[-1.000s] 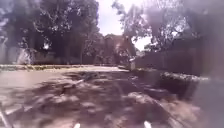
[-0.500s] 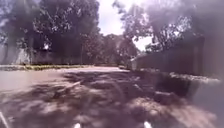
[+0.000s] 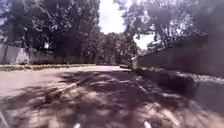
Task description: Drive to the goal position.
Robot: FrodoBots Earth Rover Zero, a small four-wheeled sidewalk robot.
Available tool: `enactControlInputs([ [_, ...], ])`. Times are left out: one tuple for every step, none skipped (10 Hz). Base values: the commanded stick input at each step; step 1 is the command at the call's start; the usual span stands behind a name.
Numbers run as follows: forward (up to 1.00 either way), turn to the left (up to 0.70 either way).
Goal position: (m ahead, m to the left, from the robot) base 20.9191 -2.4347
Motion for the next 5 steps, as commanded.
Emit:
enactControlInputs([
  [0.7,0.0],
  [0.7,0.0],
  [0.7,0.0],
  [0.7,0.0],
  [0.7,0.0],
])
